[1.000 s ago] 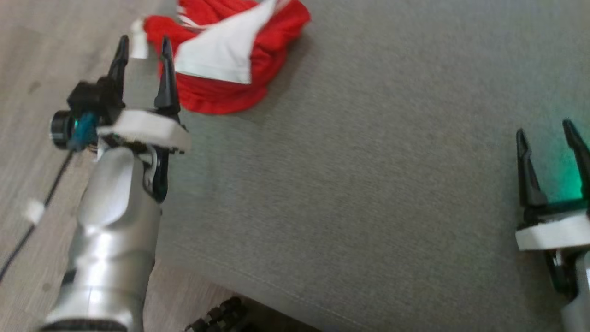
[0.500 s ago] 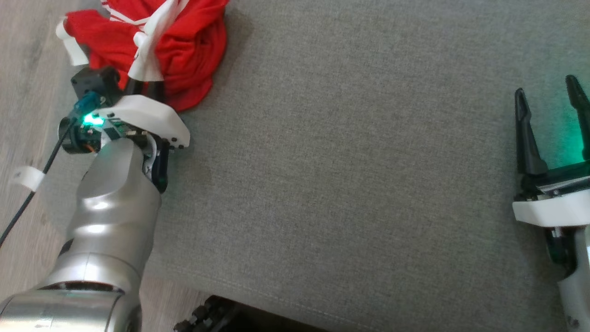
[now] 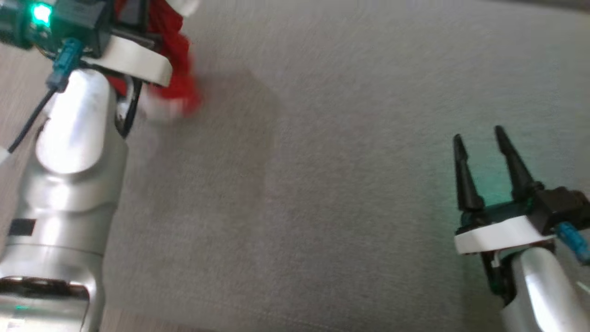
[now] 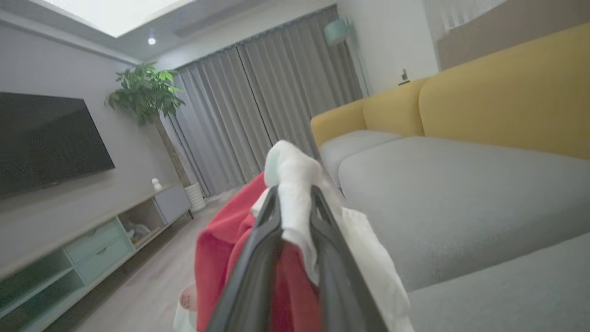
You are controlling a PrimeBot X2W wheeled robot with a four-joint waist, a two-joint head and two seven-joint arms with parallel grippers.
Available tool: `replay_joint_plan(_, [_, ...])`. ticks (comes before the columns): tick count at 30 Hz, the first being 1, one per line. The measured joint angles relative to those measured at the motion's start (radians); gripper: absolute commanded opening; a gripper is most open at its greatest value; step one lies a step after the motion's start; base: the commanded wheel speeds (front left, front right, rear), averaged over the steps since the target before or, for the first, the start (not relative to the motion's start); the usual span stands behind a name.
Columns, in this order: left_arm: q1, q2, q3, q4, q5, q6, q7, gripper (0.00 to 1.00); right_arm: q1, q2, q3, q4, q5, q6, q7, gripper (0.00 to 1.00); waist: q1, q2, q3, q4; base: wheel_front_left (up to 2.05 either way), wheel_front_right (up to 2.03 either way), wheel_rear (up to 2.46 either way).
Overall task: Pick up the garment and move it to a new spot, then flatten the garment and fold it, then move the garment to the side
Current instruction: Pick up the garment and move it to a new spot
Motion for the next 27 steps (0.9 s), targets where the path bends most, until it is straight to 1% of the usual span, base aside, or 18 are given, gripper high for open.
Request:
replay_joint_plan(2, [-0.002,0.022,-0.024,-0.053,0.003,-0.01,0.0,0.0,0.006,0.02,0.012,0.0,0.007,0.0,0.0,1.0,-0.0001,0.0,-0.044,-0.027,0.0,0.0,0.0])
replay_joint_plan(5, [-0.007,0.032,-0.06,-0.112,0.002,-0.026,0.0,0.0,0.034,0.039,0.019,-0.005,0.011,0.0,0.0,1.0,-0.0002,0.0,-0.102,-0.084,0.0,0.0,0.0])
replay_joint_plan(7, [-0.025,0.029,-0.091,-0.138,-0.002,-0.035,0.0,0.0,0.061,0.047,0.016,-0.011,0.014,0.0,0.0,1.0,-0.0001,0.0,-0.135,-0.129,0.0,0.0,0.0])
replay_joint_plan(9, [-0.049,0.026,-0.12,-0.164,-0.011,-0.035,0.0,0.0,0.084,0.058,0.012,-0.017,0.02,0.0,0.0,1.0,-0.0002,0.0,-0.165,-0.177,0.0,0.0,0.0])
replay_joint_plan(10, [-0.075,0.014,-0.136,-0.185,-0.038,-0.036,0.003,0.0,0.102,0.064,0.011,-0.025,0.02,0.0,0.0,1.0,-0.0003,0.0,-0.19,-0.228,0.0,0.0,0.0])
replay_joint_plan(13, [-0.089,-0.004,-0.17,-0.205,-0.098,-0.04,0.019,0.0,0.109,0.068,0.006,-0.038,0.023,0.0,0.0,1.0,-0.0002,0.0,-0.215,-0.305,0.0,0.0,0.0])
replay_joint_plan(16, [-0.072,-0.016,-0.24,-0.205,-0.132,-0.044,0.024,0.0,0.111,0.071,0.009,-0.049,0.029,0.0,0.0,1.0,0.0,0.0,-0.223,-0.379,0.0,0.0,0.0])
replay_joint_plan(18, [-0.031,-0.021,-0.274,-0.201,-0.155,-0.044,0.022,0.0,0.111,0.076,0.013,-0.053,0.031,0.0,0.0,1.0,0.0,0.0,-0.22,-0.424,0.0,0.0,0.0])
replay_joint_plan(21, [0.085,-0.031,-0.305,-0.159,-0.187,-0.044,0.016,0.0,0.111,0.083,0.013,-0.054,0.038,0.0,0.0,1.0,0.0,0.0,-0.201,-0.478,0.0,0.0,0.0])
replay_joint_plan(23, [0.178,-0.043,-0.323,-0.112,-0.188,-0.043,0.008,0.0,0.111,0.083,0.017,-0.054,0.044,0.0,0.0,1.0,0.0001,0.0,-0.175,-0.497,0.0,0.0,0.0])
replay_joint_plan(25, [0.275,-0.047,-0.339,-0.064,-0.184,-0.025,0.007,0.0,0.107,0.085,0.025,-0.052,0.058,0.0,0.0,1.0,0.0005,0.0,-0.148,-0.511,0.0,0.0,0.0])
replay_joint_plan(26, [0.322,-0.047,-0.34,-0.059,-0.183,-0.017,0.007,0.18,0.105,0.087,0.027,-0.052,0.062,0.0,0.0,1.0,0.0005,0.0,-0.136,-0.516,0.0,0.0,0.0])
replay_joint_plan(27, [0.369,-0.048,-0.333,-0.061,-0.183,-0.001,0.007,0.41,0.103,0.089,0.027,-0.051,0.066,0.0,0.0,1.0,0.0004,0.0,-0.126,-0.519,0.0,0.0,0.0])
